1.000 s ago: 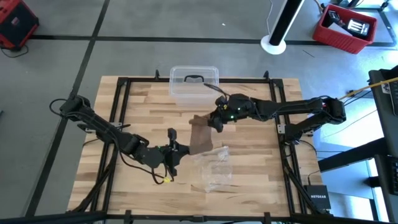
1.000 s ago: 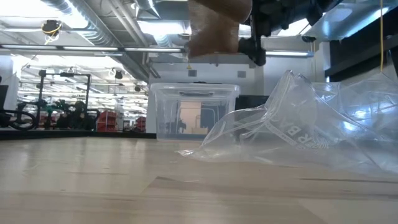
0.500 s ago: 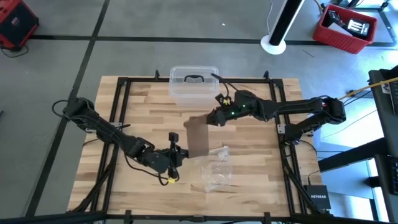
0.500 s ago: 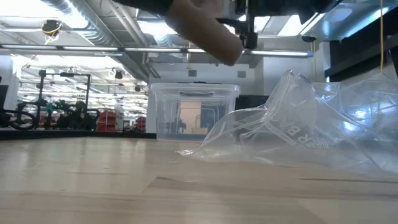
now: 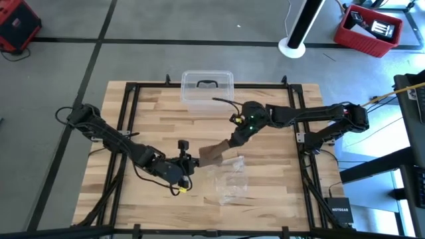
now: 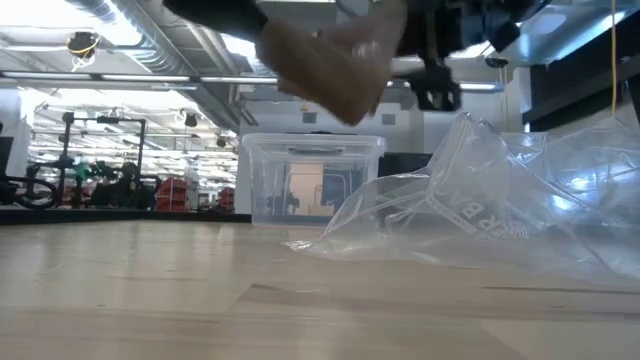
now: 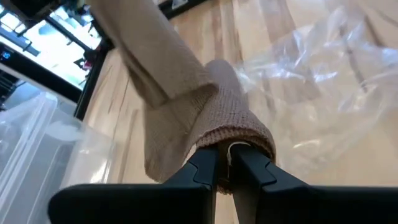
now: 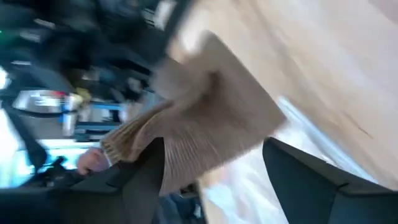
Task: Roll bandage
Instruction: Roll the brown bandage
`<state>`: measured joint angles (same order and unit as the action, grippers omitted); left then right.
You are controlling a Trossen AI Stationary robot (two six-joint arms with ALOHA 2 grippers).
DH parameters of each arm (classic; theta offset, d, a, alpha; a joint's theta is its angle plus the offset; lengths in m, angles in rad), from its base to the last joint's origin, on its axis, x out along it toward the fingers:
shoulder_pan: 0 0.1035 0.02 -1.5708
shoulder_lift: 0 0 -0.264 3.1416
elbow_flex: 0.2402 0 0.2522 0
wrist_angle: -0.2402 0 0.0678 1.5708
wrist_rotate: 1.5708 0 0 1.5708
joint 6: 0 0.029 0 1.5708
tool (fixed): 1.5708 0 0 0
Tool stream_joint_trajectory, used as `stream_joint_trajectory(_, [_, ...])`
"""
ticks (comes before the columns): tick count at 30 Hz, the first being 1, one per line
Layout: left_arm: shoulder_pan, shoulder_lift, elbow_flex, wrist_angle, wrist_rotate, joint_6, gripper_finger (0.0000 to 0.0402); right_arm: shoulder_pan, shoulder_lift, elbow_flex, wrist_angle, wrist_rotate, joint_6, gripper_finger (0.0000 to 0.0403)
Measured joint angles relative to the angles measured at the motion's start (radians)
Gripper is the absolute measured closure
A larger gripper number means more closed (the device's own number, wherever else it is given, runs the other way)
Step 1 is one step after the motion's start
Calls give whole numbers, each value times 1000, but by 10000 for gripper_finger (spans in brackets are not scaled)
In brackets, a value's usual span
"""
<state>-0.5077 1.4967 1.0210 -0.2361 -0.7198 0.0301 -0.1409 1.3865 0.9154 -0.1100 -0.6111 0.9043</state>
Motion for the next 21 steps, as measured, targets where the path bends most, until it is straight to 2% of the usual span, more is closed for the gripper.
stream_joint_trajectory(6, [0, 0, 0, -45, 0, -54, 382, -47, -2, 0, -253, 57, -138, 129])
stream_joint_trajectory(9, [0, 0, 0, -32, 18, -57, 382, -90, -2, -1, -315, 85, -177, 129])
stream_joint_trajectory(11, [0, 0, 0, -12, 52, -57, 382, -121, -3, -1, -291, 84, -180, 129])
stream_joint_trajectory(16, [0, 0, 0, 96, 177, -30, 382, -169, -4, -1, -83, 59, -192, 129])
stream_joint_trajectory(21, [6, -53, 6, 207, 163, 68, 382, -197, -5, 0, -14, 18, -314, 129])
